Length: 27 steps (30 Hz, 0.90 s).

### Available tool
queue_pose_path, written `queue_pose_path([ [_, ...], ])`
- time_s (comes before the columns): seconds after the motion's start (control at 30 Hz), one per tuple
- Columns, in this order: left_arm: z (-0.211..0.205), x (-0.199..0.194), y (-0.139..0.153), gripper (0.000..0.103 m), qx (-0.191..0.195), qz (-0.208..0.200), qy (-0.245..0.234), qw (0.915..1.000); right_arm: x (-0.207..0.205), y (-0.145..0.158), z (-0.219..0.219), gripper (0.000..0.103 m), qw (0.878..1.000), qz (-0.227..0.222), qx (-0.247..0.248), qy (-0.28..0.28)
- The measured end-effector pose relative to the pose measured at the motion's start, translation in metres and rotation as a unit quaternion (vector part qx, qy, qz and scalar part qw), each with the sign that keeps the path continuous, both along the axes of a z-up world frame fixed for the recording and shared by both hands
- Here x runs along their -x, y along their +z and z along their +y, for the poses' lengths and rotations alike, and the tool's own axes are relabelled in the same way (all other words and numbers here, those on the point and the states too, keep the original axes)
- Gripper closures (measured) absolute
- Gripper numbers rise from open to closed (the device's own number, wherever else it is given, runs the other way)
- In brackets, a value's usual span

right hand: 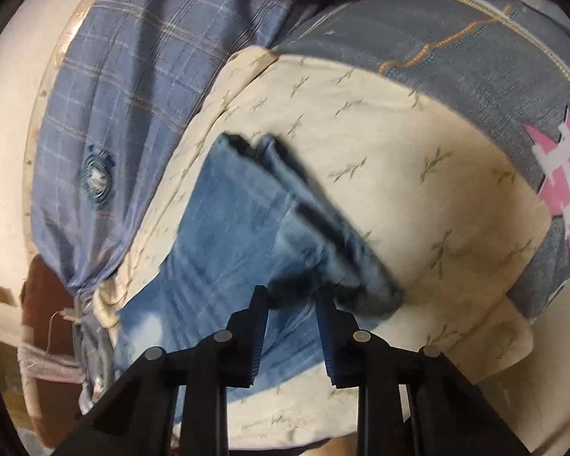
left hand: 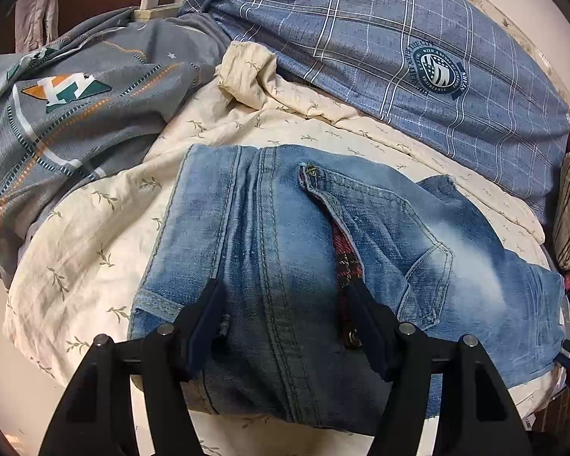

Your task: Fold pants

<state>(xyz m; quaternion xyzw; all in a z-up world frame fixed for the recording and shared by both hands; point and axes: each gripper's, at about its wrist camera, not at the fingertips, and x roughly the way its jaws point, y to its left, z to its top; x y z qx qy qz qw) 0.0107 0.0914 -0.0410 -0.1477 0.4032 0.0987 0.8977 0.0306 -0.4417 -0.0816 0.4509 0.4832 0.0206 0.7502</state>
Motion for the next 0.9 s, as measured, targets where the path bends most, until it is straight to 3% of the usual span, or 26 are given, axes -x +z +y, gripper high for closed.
queue_pose_path([
  [0.03,0.000,0.001,0.000,0.035,0.000,0.000,-0.001,1.0000,0.002,-0.001,-0.002,0.069,1.000,0.005,-0.007,-0.008],
  [0.07,0.000,0.002,0.000,0.035,0.001,-0.001,-0.001,1.0000,0.009,-0.004,-0.005,0.043,0.999,0.009,-0.021,-0.026],
  [0.1,0.000,0.002,0.000,0.035,0.002,-0.001,-0.001,1.0000,0.012,-0.007,-0.004,0.030,0.999,0.006,-0.031,-0.038],
  [0.33,0.000,0.003,-0.001,0.035,0.002,-0.002,-0.001,1.0000,0.010,-0.003,0.002,0.028,0.998,-0.021,-0.037,-0.037],
  [0.5,-0.003,0.003,-0.001,0.035,-0.006,-0.002,-0.001,1.0000,-0.006,-0.009,0.011,0.036,0.999,-0.018,-0.028,-0.036],
  [0.53,-0.003,0.003,-0.001,0.035,-0.006,-0.002,0.000,1.0000,-0.008,-0.013,0.011,0.043,0.999,-0.008,-0.019,-0.036],
  [0.67,-0.003,0.002,0.000,0.034,-0.010,-0.001,0.002,0.9999,-0.007,-0.016,0.008,0.088,0.999,-0.002,0.014,-0.045],
  [0.73,-0.003,0.002,0.000,0.034,-0.010,-0.001,0.003,0.9999,-0.002,-0.005,0.008,0.096,0.998,-0.021,0.041,-0.035],
  [0.9,-0.004,0.002,0.001,0.034,-0.017,-0.002,0.002,0.9998,0.029,0.046,0.014,0.098,0.988,-0.081,0.128,-0.033],
])
